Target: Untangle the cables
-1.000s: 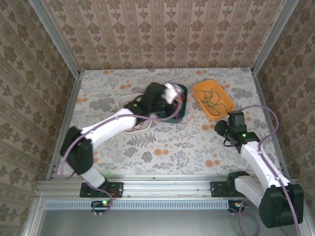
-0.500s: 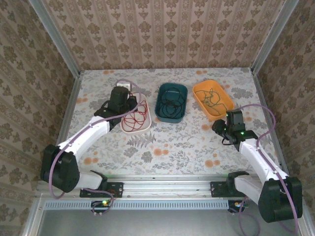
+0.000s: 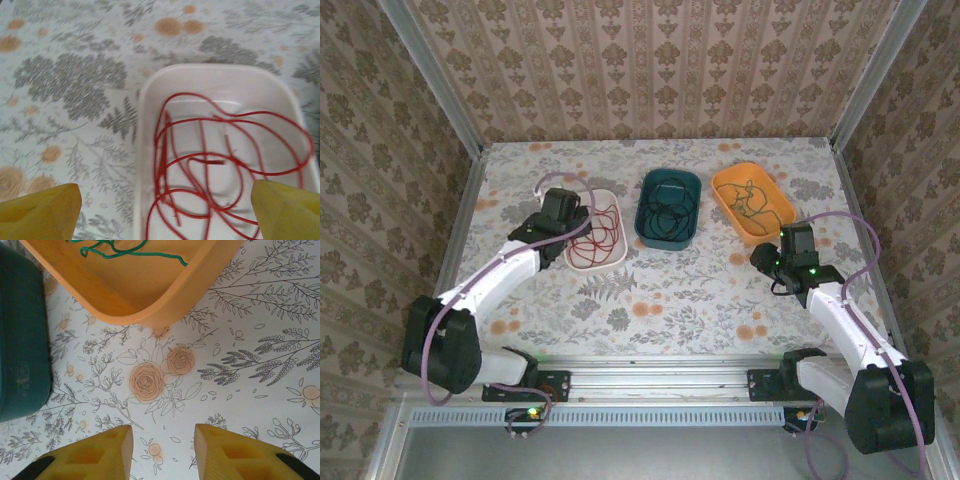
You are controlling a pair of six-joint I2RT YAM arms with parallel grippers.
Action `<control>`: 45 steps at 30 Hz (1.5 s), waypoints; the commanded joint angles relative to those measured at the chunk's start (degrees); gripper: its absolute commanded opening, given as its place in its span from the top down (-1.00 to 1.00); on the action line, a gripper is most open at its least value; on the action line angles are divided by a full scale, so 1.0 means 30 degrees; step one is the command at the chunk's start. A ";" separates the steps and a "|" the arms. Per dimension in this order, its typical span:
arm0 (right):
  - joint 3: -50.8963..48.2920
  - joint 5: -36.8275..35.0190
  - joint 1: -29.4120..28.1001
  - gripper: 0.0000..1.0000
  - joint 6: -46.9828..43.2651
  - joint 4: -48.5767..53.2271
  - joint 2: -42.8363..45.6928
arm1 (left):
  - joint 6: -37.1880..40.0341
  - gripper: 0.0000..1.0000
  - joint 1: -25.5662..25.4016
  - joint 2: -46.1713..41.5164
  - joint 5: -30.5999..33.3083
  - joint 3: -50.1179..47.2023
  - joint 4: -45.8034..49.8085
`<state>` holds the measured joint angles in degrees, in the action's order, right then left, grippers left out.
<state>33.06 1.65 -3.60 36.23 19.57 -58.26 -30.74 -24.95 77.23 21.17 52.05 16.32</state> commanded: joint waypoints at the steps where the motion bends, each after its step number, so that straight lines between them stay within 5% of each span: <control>1: 0.0377 0.0217 0.0027 0.21 -0.0090 0.0163 -0.0025 | -0.1810 -0.72 0.1097 0.1032 -0.1294 -0.0871 0.1116; 6: 0.0467 0.0359 0.0027 0.21 0.0023 0.0199 -0.0172 | -0.1601 -0.28 0.1783 0.3204 -0.4502 -0.1254 -0.1070; 12: 0.0351 0.0227 0.0027 0.21 -0.0045 0.0408 0.0139 | -0.0604 0.43 0.1727 0.5928 -0.3892 0.0828 -0.0395; 22: 0.0544 0.0207 0.0027 0.21 -0.0333 0.0907 0.0607 | 0.2023 0.68 0.1257 1.1666 -0.3215 0.7265 0.0917; 33: 0.0962 -0.0458 0.0056 0.20 -0.0504 0.1385 0.0555 | 0.1351 0.67 -0.1864 1.2371 -0.5327 0.8781 -0.0331; 35: 0.1043 -0.0462 0.0056 0.20 -0.0503 0.1386 0.0494 | 0.0817 0.44 -0.2028 1.2243 -0.5198 0.8620 -0.0580; 41: 0.0993 -0.1209 0.0058 0.12 -0.0591 0.1733 0.0863 | 0.0405 -0.87 -0.1652 1.0192 -0.4067 0.7288 -0.1304; 45: 0.0654 -0.2520 0.0085 0.04 -0.0874 0.1913 0.1295 | 0.1576 -1.00 -0.1830 0.6042 -0.0206 0.4315 -0.3110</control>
<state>34.59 -1.26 -3.57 34.68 23.20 -55.96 -28.21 -30.15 105.08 11.14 69.06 11.33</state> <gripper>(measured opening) 0.476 0.998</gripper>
